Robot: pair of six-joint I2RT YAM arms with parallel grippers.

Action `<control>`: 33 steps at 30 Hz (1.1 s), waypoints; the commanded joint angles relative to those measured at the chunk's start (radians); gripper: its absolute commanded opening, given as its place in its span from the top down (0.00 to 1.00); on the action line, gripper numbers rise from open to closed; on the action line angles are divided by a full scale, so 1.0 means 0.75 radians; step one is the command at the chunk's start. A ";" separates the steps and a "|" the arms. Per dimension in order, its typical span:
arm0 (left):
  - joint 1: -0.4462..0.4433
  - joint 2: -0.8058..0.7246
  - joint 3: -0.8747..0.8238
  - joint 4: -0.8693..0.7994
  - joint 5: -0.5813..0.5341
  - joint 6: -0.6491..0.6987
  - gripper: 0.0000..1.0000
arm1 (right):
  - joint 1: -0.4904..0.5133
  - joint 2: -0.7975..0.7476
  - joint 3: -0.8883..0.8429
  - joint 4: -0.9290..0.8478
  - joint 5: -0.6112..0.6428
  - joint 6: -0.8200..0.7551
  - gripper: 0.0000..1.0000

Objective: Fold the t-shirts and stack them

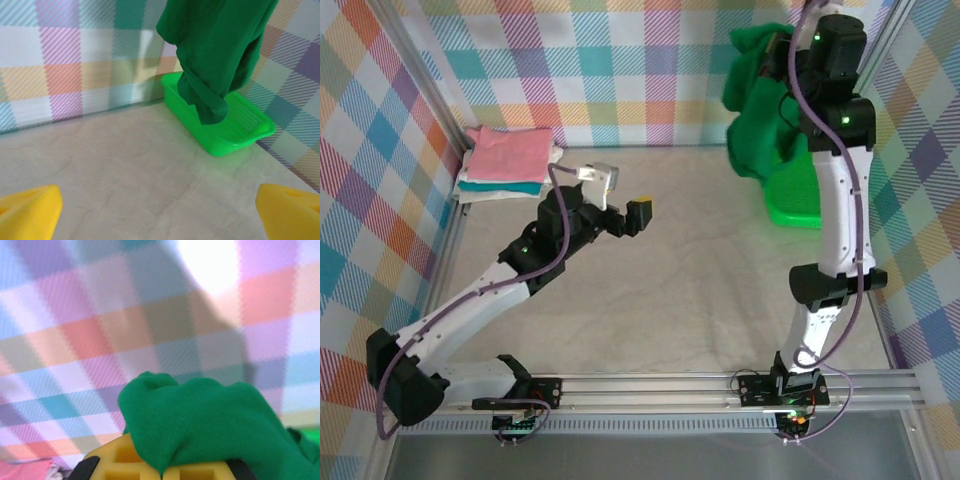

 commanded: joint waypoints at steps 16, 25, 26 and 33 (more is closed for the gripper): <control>0.238 -0.138 -0.341 0.049 -0.130 -0.117 0.01 | 0.280 -0.176 -0.988 0.231 0.009 0.186 0.44; 0.230 0.184 -0.317 0.014 0.142 -0.146 0.04 | 0.209 -0.307 -1.468 0.342 -0.062 0.262 0.37; 0.224 0.215 -0.324 0.013 0.144 -0.166 0.04 | 0.185 -0.339 -1.537 0.343 -0.104 0.290 0.37; 0.180 0.364 -0.431 0.039 0.057 -0.283 0.06 | 0.085 -0.421 -1.872 0.311 -0.232 0.349 0.36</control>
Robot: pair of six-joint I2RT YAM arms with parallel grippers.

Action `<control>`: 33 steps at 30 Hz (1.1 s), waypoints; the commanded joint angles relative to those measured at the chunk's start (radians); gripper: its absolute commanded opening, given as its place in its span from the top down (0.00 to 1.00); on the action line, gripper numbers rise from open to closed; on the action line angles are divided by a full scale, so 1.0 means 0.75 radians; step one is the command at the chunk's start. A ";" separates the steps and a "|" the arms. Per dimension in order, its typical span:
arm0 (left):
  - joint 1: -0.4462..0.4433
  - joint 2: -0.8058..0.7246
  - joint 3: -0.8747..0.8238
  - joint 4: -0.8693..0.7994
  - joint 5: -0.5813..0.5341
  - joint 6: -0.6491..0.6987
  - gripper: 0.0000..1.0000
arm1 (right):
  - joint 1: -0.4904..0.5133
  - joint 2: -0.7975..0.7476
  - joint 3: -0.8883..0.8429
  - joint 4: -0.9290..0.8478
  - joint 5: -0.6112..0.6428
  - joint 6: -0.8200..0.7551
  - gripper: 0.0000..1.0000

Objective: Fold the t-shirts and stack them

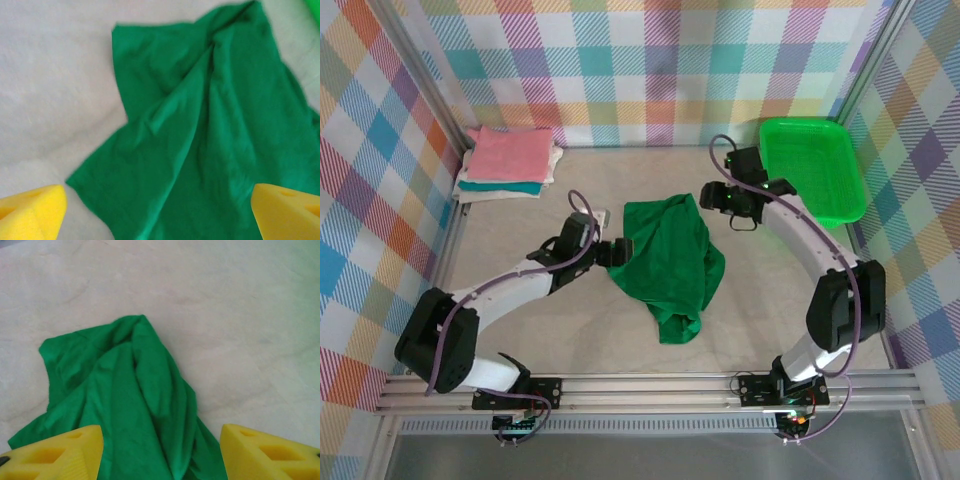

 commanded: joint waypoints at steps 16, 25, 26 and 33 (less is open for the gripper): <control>0.025 0.382 0.019 0.199 -0.083 -0.168 0.77 | -0.107 0.006 -0.357 0.185 -0.173 0.185 0.35; 0.154 0.125 -0.015 0.040 -0.211 -0.187 1.00 | -0.154 0.068 -0.455 0.195 -0.235 0.172 0.38; 0.177 0.083 -0.020 0.028 -0.209 -0.185 1.00 | -0.155 0.091 -0.455 0.211 -0.269 0.169 0.39; 0.247 -0.011 -0.007 -0.031 -0.200 -0.152 1.00 | -0.105 0.192 -0.492 0.417 -0.620 0.206 0.45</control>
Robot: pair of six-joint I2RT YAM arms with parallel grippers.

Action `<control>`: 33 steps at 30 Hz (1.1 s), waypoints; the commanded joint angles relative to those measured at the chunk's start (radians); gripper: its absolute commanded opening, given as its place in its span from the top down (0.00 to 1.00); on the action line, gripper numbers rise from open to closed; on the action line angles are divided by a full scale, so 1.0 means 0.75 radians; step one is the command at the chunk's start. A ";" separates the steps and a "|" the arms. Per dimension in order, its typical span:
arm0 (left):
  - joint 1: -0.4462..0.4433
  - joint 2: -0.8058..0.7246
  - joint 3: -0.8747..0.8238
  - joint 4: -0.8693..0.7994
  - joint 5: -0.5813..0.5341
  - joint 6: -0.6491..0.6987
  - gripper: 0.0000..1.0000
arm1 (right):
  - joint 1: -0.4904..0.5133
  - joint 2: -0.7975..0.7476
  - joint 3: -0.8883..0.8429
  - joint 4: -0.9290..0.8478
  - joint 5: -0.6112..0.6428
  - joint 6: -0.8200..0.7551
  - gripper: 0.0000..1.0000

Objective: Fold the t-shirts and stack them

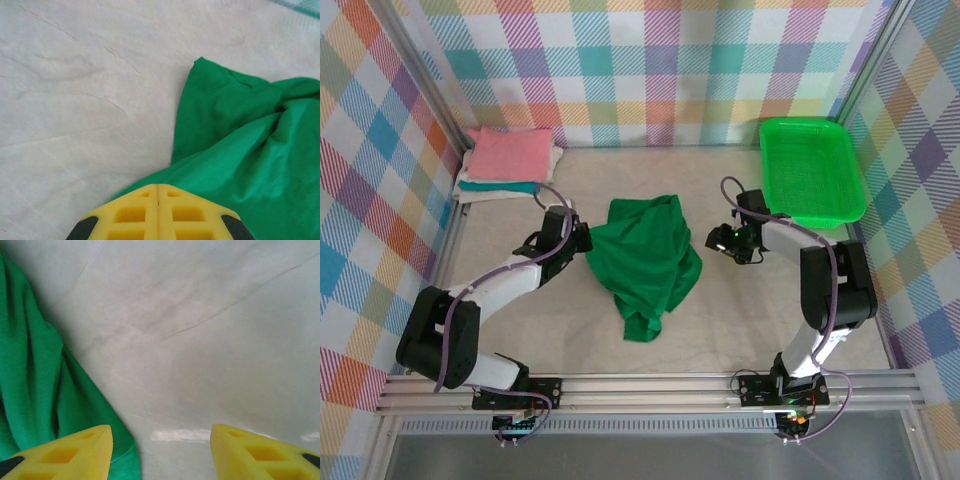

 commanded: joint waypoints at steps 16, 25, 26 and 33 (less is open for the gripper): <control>0.022 -0.037 -0.019 -0.076 -0.042 0.015 1.00 | 0.189 0.080 -0.148 0.247 -0.282 0.097 0.87; 0.114 -0.256 -0.001 -0.205 -0.130 0.024 1.00 | 0.101 -0.249 -0.080 0.039 -0.033 0.000 1.00; 0.134 -0.299 0.002 -0.215 -0.135 0.036 1.00 | 0.071 -0.303 -0.073 0.015 -0.020 -0.011 1.00; 0.247 -0.514 0.133 -0.359 -0.159 0.147 1.00 | -0.044 -0.568 0.135 -0.216 0.097 -0.153 1.00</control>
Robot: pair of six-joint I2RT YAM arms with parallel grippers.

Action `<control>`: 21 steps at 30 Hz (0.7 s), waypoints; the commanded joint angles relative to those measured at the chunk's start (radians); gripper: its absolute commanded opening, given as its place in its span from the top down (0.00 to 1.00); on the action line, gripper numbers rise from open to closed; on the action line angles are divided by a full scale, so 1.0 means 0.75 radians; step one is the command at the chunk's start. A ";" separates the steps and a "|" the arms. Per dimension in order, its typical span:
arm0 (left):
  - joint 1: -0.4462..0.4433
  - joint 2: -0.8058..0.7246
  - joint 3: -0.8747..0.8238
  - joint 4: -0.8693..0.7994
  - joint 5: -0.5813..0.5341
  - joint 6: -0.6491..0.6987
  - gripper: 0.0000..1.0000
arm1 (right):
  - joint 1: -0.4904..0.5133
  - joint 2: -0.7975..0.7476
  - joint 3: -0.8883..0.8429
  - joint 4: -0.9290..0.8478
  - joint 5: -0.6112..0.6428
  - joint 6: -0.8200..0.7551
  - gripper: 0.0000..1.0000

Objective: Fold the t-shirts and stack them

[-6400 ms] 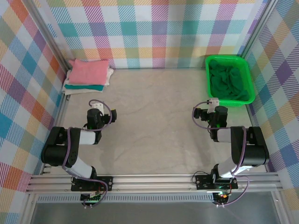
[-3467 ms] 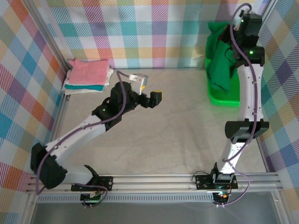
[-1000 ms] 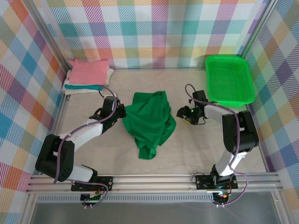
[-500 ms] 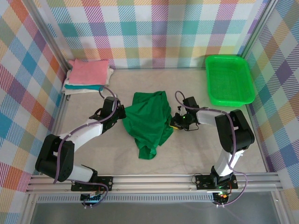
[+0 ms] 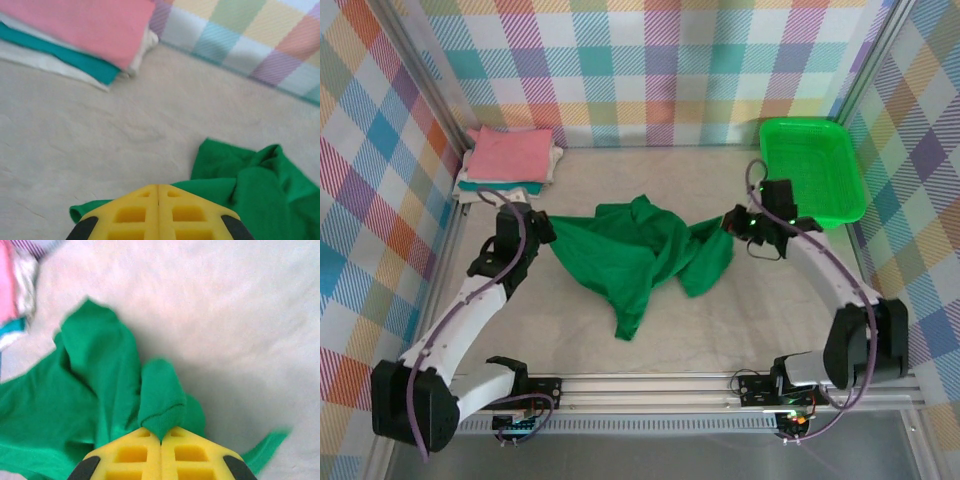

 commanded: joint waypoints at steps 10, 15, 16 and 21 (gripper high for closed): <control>0.125 0.112 0.342 -0.213 -0.085 0.195 1.00 | -0.040 -0.050 0.352 -0.234 0.224 -0.178 1.00; 0.127 0.125 0.389 -0.177 -0.063 0.173 1.00 | -0.044 -0.066 0.399 -0.268 0.360 -0.168 1.00; 0.127 0.110 0.405 -0.178 -0.063 0.173 1.00 | -0.047 -0.084 0.409 -0.274 0.381 -0.179 1.00; 0.127 -0.027 0.529 -0.299 -0.072 0.183 1.00 | -0.052 -0.175 0.508 -0.355 0.418 -0.240 1.00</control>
